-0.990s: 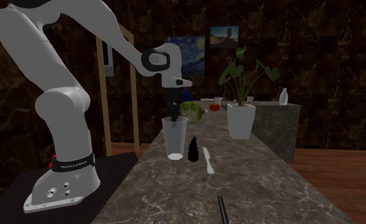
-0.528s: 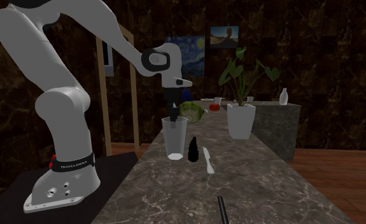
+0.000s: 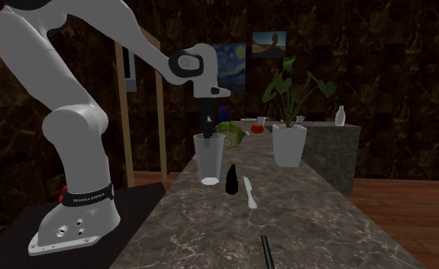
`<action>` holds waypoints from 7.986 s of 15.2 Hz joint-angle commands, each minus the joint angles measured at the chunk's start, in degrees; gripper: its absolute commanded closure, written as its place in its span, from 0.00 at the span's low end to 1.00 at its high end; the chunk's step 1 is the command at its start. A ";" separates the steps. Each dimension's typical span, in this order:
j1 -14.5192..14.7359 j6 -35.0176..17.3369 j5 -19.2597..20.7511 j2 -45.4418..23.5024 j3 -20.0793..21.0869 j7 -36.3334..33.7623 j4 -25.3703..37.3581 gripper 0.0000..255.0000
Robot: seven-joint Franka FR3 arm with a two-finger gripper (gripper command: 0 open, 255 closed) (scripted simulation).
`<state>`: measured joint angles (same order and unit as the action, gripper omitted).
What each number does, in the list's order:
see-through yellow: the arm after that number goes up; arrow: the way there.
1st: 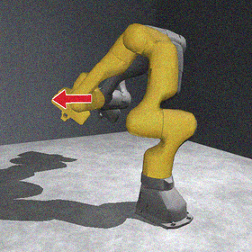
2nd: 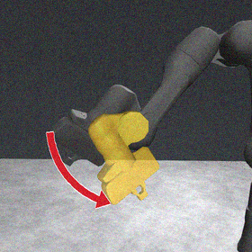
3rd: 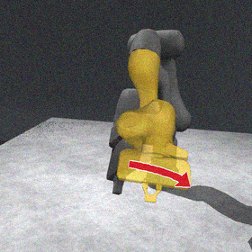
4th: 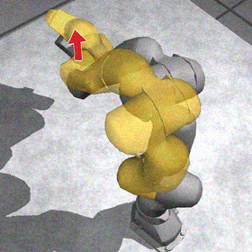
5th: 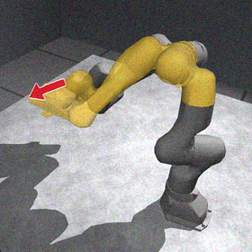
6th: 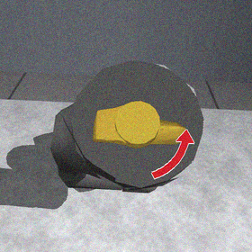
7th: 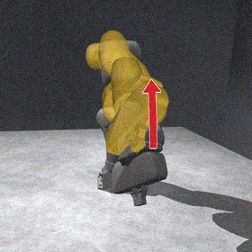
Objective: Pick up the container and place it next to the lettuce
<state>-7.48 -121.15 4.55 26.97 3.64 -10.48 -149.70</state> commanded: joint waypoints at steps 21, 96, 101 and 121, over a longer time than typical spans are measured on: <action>0.15 18.23 -0.63 4.39 -0.31 1.73 13.91 1.00; 17.61 27.78 8.81 -49.95 22.87 -38.42 72.20 1.00; 17.14 23.90 8.85 -49.84 22.76 -38.78 68.16 1.00; 16.64 11.92 10.39 -52.17 21.99 -40.50 58.14 1.00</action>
<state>9.16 -109.16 14.91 -25.19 25.63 -50.97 -91.54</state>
